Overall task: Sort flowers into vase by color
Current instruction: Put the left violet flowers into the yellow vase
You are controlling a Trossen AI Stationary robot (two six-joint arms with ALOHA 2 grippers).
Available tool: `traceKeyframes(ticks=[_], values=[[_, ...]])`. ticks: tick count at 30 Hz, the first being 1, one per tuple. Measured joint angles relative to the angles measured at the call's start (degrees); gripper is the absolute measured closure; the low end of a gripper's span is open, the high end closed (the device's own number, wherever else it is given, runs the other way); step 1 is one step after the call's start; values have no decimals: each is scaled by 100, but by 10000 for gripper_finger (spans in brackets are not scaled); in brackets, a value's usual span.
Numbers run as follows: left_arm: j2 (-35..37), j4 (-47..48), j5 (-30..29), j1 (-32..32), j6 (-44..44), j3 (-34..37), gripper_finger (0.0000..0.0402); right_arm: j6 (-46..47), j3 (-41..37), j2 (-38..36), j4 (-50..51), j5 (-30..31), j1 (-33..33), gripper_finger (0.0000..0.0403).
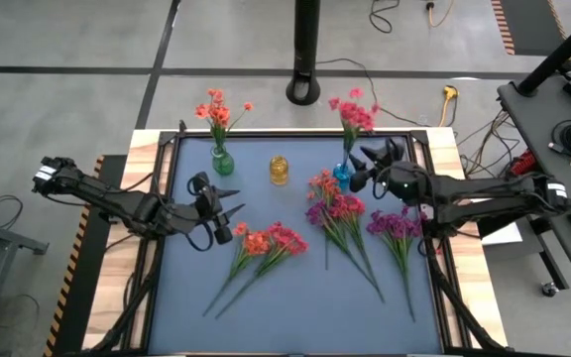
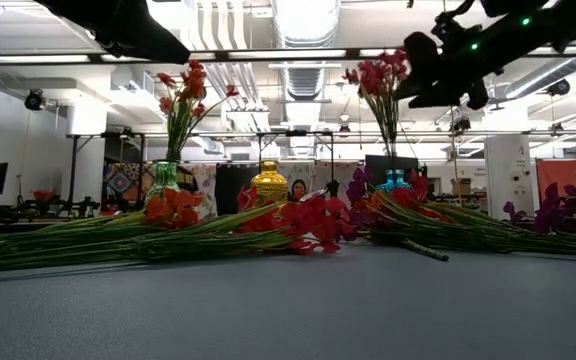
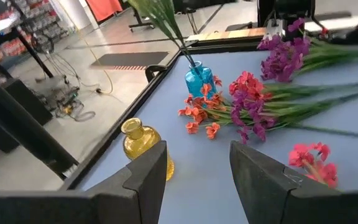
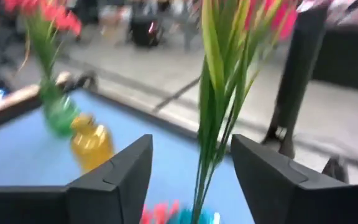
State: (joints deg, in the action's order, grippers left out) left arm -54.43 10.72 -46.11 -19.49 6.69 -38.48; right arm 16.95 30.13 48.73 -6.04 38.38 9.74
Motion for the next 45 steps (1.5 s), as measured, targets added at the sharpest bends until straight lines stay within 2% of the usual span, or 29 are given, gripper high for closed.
traceKeyframes(ticks=[5,11,17,23,30,37,45], values=[[-40,-12,4,-23,1435,12,242,969,495,-239,2242,-442,-304,177],[-355,6,17,-61,2658,-10,242,1447,789,-228,3657,-813,-844,182],[-820,8,116,-63,3291,-343,242,1471,719,-105,3708,-1230,-1343,183],[-1357,152,171,-96,3350,-952,242,1520,685,127,3417,-1297,-1854,183],[-2058,1614,240,-98,3895,-2003,242,1515,633,864,2414,-1297,-2351,183],[-2922,2944,970,-108,4218,-2955,242,2091,698,1791,2190,-1466,-2736,183],[-3776,4486,2152,-183,4595,-3819,242,2416,802,2355,2213,-1953,-2832,183]])
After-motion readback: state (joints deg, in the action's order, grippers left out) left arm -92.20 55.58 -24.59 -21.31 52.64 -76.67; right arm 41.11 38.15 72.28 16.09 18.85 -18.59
